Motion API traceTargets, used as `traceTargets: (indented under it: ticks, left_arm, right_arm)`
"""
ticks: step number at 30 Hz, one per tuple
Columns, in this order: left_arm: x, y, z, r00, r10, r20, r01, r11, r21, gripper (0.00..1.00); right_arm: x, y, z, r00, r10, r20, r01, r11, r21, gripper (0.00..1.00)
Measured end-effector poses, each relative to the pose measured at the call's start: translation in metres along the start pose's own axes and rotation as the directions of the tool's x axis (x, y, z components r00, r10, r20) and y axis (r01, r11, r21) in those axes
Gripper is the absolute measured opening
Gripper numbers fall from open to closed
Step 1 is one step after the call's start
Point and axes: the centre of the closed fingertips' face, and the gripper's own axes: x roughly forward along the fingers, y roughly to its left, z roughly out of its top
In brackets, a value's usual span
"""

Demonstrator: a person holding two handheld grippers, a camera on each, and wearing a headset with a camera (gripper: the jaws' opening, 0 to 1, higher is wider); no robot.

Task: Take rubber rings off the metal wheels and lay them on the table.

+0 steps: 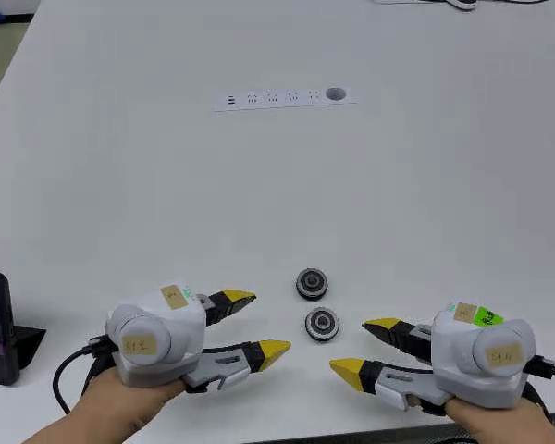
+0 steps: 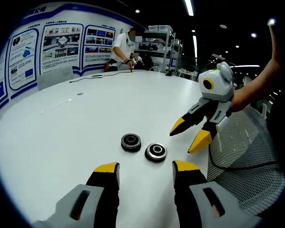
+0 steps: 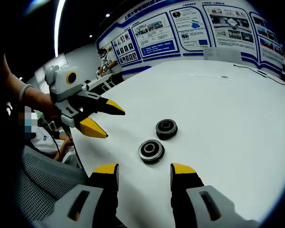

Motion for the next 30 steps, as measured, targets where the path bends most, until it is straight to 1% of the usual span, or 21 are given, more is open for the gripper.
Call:
traceTargets:
  ticks: [2, 3, 5, 9, 16, 22, 26, 30]
  left_arm:
    - [0.003, -0.002, 0.001, 1.0000, -0.007, -0.002, 0.007, 1.000, 0.009, 0.45]
    - [0.004, -0.003, 0.000, 0.9998, -0.013, -0.012, 0.013, 1.000, 0.016, 0.44]
    - [0.007, -0.004, 0.000, 0.9997, -0.018, -0.018, 0.018, 1.000, 0.022, 0.44]
    - [0.012, -0.007, 0.002, 0.9991, -0.032, -0.029, 0.033, 0.998, 0.044, 0.39]
    - [0.020, -0.014, 0.004, 0.9964, -0.064, -0.055, 0.069, 0.993, 0.097, 0.28]
    - [0.030, -0.017, 0.008, 0.9942, -0.081, -0.071, 0.090, 0.989, 0.120, 0.26]
    - [0.035, -0.018, 0.008, 0.9917, -0.095, -0.087, 0.107, 0.983, 0.148, 0.23]
    - [0.040, -0.019, 0.009, 0.9902, -0.102, -0.095, 0.116, 0.980, 0.160, 0.21]
  right_arm:
    - [0.000, -0.001, 0.001, 1.0000, -0.002, 0.005, 0.002, 1.000, 0.010, 0.44]
    - [0.001, -0.001, 0.001, 1.0000, -0.001, 0.007, 0.001, 1.000, 0.014, 0.43]
    - [0.001, -0.002, 0.001, 1.0000, -0.001, 0.008, 0.001, 1.000, 0.019, 0.42]
    - [0.003, -0.002, 0.001, 0.9999, 0.003, 0.012, -0.003, 1.000, 0.030, 0.39]
    - [0.005, -0.002, 0.000, 0.9999, 0.007, 0.014, -0.007, 0.999, 0.051, 0.38]
    - [0.006, -0.005, 0.002, 0.9994, 0.005, 0.035, -0.008, 0.996, 0.089, 0.36]
    - [0.006, -0.006, 0.002, 0.9991, 0.007, 0.041, -0.011, 0.994, 0.105, 0.33]
    - [0.007, -0.007, 0.001, 0.9991, 0.009, 0.041, -0.013, 0.993, 0.118, 0.33]
